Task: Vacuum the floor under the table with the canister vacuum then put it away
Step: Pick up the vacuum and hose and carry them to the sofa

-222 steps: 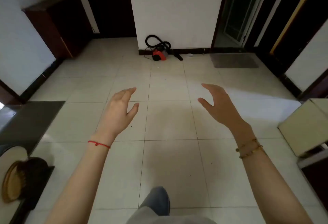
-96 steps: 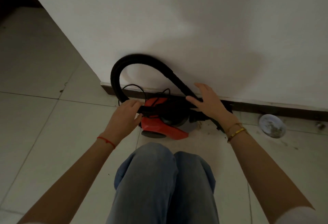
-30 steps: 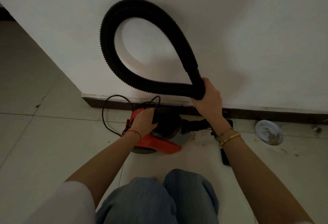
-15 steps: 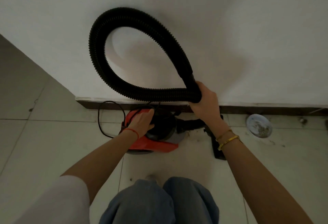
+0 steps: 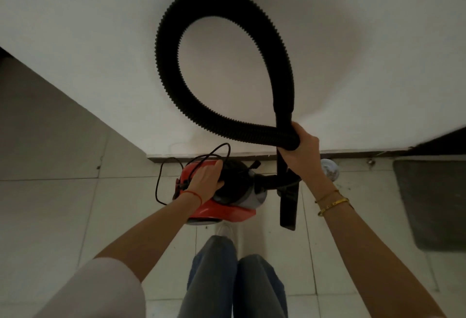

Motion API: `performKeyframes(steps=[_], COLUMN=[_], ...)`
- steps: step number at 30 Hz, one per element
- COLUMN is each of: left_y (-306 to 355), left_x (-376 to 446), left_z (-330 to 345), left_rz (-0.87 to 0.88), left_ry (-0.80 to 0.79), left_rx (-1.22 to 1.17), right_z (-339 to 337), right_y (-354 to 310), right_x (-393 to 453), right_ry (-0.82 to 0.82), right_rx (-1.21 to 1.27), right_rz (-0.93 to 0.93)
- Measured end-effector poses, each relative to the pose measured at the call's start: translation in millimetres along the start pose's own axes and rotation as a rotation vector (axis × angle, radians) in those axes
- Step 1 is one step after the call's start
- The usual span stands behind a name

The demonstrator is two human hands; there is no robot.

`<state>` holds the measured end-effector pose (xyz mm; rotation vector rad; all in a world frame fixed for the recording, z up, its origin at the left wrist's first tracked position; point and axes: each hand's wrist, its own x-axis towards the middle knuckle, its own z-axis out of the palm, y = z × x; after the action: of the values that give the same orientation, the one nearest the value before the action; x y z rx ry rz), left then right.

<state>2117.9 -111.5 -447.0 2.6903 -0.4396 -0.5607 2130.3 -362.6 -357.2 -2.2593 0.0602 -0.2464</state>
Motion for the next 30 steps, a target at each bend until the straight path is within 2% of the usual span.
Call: performKeyframes(steps=[6, 12, 21, 30], left_y=[66.4, 105.6, 146.2, 204.6], left_x=[-56.2, -82.7, -84.2, -74.1], left_z=[-110.3, -174.8, -195.9, -188.0], left_rz=[0.033, 0.102, 0.246, 0.448], left_ry=[0.003, -0.018, -0.032, -0.117], left_rx=[-0.006, -0.048, -0.037, 0.025], right_z=[-99.7, -161.9, -211.6, -256.9], right_y=[-105.8, -167.9, -183.9, -164.7], right_x=[-5.3, -13.0, -40.9, -102.0], right_ry=[0.04, 0.121, 0.222, 0.391], right_rx=[0.027, -0.024, -0.056, -0.092], right_rz=[0.024, 0.001, 0.024, 0.231])
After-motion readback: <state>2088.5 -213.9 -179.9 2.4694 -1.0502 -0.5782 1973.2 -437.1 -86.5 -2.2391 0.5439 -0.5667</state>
